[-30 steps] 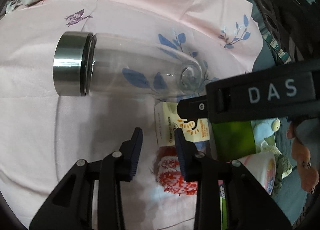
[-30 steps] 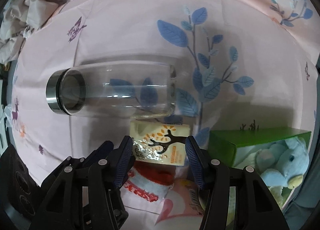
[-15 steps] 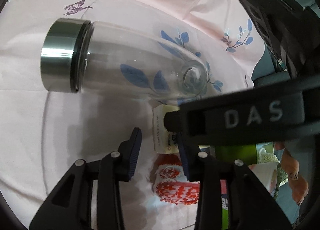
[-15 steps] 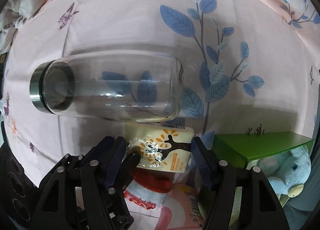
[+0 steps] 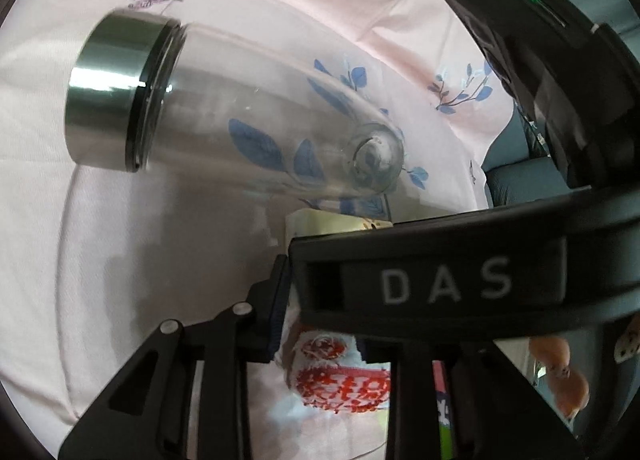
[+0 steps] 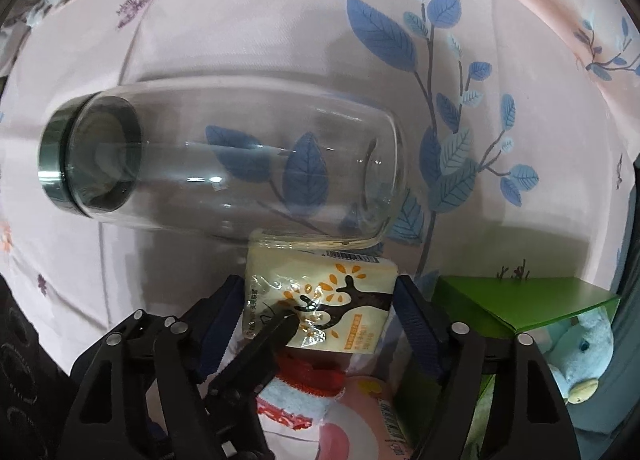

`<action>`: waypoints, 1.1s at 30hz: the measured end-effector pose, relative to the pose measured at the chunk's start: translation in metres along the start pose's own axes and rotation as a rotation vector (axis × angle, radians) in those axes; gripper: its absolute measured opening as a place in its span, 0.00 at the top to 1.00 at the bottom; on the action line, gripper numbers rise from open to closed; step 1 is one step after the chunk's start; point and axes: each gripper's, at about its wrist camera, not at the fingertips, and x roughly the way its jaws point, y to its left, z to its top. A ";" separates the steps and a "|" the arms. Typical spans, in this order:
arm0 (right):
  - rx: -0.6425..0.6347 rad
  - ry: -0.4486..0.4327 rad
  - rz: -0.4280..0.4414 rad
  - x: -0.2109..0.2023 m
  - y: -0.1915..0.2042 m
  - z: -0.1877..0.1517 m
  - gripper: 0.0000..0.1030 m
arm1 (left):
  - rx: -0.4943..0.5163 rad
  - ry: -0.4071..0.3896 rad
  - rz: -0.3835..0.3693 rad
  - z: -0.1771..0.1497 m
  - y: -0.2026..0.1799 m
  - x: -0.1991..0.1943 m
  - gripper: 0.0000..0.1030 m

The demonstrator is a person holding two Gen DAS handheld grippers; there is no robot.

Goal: Organize soft objects
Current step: 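Carry the printed box into the green box and open the right gripper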

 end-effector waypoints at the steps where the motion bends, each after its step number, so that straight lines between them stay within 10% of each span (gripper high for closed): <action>1: -0.005 -0.012 0.018 -0.003 -0.001 -0.003 0.27 | 0.012 -0.014 0.018 -0.001 -0.003 -0.005 0.76; 17: 0.005 -0.341 0.082 -0.132 -0.030 -0.091 0.27 | 0.184 -0.199 -0.039 -0.012 -0.092 -0.105 0.77; 33: 0.265 -0.398 0.123 -0.137 -0.150 -0.182 0.27 | 0.334 0.002 -0.110 -0.058 -0.191 -0.042 0.75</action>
